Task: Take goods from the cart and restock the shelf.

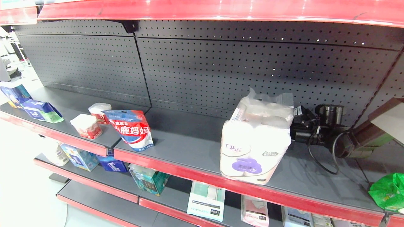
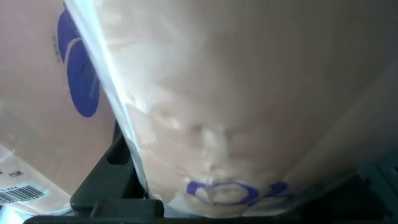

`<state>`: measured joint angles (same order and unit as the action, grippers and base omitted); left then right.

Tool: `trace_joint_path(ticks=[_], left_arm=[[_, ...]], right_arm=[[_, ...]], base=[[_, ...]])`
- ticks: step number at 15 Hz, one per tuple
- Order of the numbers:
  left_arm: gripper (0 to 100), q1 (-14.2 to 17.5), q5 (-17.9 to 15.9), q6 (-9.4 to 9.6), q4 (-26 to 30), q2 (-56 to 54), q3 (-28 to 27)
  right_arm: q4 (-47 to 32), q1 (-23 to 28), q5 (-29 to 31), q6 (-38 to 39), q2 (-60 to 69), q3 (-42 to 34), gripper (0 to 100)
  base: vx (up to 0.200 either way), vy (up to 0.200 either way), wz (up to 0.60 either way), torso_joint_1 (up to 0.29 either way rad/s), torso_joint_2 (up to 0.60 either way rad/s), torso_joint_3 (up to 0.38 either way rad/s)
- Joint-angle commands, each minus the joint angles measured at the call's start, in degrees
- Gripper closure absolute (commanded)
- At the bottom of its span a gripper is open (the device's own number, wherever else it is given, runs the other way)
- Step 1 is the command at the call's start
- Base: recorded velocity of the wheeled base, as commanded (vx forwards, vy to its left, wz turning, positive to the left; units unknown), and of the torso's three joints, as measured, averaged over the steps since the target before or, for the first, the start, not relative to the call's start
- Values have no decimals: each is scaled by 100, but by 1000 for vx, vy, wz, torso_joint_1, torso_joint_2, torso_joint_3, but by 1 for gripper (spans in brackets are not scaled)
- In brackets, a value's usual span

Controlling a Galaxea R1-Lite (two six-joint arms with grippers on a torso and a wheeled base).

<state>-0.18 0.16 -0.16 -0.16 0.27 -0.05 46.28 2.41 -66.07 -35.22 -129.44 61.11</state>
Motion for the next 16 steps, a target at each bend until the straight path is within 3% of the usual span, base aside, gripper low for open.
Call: trace_joint_path(ticks=[1,16], left_arm=[[0,1,2,-2,-2,0,5],[0,1,2,-2,-2,0,-4]], right_arm=[[-5,-30,16,-3,-2,15,100],[-5,40,-292,6,59,-20,100]], base=[[0,0,0,0,0,0],[0,0,0,0,0,0]])
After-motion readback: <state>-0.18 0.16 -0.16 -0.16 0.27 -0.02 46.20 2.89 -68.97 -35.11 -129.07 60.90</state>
